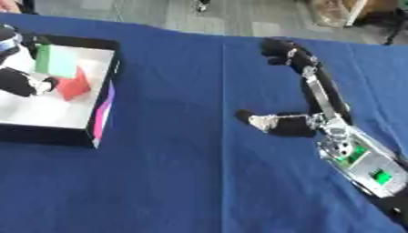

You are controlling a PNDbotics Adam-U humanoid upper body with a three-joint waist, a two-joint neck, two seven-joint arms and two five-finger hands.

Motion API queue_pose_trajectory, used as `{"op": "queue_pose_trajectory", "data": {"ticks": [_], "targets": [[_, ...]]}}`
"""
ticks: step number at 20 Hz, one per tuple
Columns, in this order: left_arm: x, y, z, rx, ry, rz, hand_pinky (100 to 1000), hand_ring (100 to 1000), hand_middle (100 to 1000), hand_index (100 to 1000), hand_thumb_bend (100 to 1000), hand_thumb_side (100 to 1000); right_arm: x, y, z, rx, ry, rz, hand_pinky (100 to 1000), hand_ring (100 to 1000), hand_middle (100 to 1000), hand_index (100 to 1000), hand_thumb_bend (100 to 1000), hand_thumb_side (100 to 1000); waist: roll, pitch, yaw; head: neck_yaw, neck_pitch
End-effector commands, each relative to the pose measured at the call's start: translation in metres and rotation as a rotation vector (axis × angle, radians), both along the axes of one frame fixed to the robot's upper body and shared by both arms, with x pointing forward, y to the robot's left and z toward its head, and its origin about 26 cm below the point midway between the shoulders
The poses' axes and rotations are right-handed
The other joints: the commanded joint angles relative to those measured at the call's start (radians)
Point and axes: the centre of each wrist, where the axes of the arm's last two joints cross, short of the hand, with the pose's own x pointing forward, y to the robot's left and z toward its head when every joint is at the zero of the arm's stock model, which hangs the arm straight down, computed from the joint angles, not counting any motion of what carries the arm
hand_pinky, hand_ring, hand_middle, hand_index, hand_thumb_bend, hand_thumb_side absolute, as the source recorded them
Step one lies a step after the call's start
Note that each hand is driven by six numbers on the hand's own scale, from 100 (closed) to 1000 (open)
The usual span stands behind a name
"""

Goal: Pick up the objects with one hand, pass them to the other hand, and then place them into the box on the other side of the table.

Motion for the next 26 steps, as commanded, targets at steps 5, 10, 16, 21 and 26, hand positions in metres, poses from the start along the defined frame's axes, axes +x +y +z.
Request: {"op": "queue_pose_trajectory", "data": {"ticks": [5, 10, 16, 21, 26], "targets": [[0.000, 0.015, 0.016, 0.036, -0.012, 0.048, 1000, 922, 792, 939, 354, 350, -0.002, -0.002, 0.008, -0.011, -0.034, -0.001, 749, 799, 791, 886, 666, 100, 0.000, -0.029, -0.001, 0.004, -0.012], [0.000, 0.016, 0.017, 0.026, -0.021, 0.056, 1000, 912, 780, 931, 318, 348, -0.002, -0.002, 0.008, -0.011, -0.037, -0.006, 748, 798, 790, 886, 669, 100, 0.002, -0.028, -0.001, 0.003, -0.011], [-0.001, 0.013, 0.019, 0.007, -0.043, 0.052, 1000, 881, 738, 890, 141, 385, -0.001, -0.002, 0.009, -0.008, -0.037, -0.008, 745, 797, 794, 887, 582, 120, 0.005, -0.027, -0.002, -0.007, -0.011], [-0.009, 0.006, 0.029, -0.197, -0.034, -0.023, 1000, 741, 636, 772, 100, 245, 0.001, -0.013, 0.017, 0.007, -0.031, -0.012, 752, 809, 813, 893, 642, 100, 0.004, -0.030, -0.004, -0.085, 0.013], [-0.026, -0.005, 0.041, -0.427, -0.016, -0.144, 1000, 670, 592, 731, 100, 261, -0.001, -0.061, 0.040, -0.059, 0.153, 0.000, 755, 835, 868, 893, 606, 100, 0.001, -0.032, -0.013, -0.218, 0.029]]}}
